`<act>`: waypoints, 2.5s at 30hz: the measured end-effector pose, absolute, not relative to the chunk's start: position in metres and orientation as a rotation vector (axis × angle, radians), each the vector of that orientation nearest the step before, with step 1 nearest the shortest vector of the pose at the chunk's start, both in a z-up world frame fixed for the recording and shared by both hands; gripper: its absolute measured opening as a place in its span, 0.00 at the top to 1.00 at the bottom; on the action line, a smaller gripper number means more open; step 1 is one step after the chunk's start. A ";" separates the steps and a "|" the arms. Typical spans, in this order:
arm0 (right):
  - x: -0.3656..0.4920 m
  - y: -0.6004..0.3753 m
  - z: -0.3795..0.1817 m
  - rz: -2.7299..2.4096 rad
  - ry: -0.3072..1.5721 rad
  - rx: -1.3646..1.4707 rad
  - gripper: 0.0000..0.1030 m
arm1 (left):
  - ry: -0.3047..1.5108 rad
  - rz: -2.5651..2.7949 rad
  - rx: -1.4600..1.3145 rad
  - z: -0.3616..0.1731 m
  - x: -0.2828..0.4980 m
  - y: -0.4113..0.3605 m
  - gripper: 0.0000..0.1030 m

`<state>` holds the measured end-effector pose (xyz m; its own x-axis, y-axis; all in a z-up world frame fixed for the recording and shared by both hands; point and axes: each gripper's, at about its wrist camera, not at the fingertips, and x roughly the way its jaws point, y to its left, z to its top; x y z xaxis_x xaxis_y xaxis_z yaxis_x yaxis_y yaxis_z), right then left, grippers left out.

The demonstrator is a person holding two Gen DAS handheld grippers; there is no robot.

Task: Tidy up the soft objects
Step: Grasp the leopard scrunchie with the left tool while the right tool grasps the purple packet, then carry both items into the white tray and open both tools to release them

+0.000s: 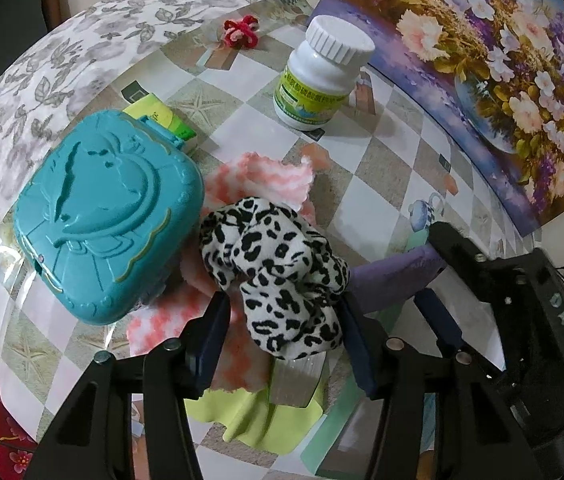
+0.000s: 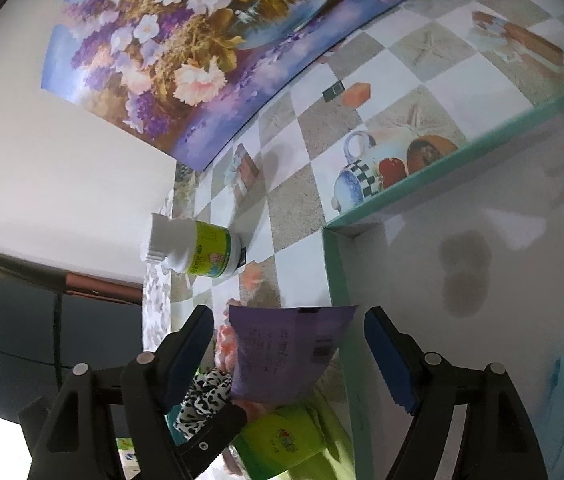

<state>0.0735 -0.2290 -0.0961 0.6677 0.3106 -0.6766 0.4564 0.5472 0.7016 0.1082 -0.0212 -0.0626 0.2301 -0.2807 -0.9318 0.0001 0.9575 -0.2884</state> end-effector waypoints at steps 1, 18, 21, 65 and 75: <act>0.074 -0.229 -0.098 -0.100 0.880 1.023 0.33 | 1.329 -0.196 -0.246 -0.063 0.108 -0.022 0.46; 0.061 -0.249 -0.085 -0.157 0.868 1.032 0.39 | 1.295 -0.234 -0.343 -0.048 0.109 -0.007 0.67; 0.057 -0.256 -0.079 -0.180 0.864 1.023 0.39 | 1.283 -0.242 -0.350 -0.045 0.110 -0.006 0.72; -0.073 -0.375 0.014 -0.726 0.794 0.870 0.39 | 0.994 -0.670 -0.039 0.024 0.019 -0.112 0.80; -0.089 -0.393 -0.010 -0.789 0.877 0.875 0.39 | 1.128 -0.730 0.117 -0.014 -0.006 -0.159 0.80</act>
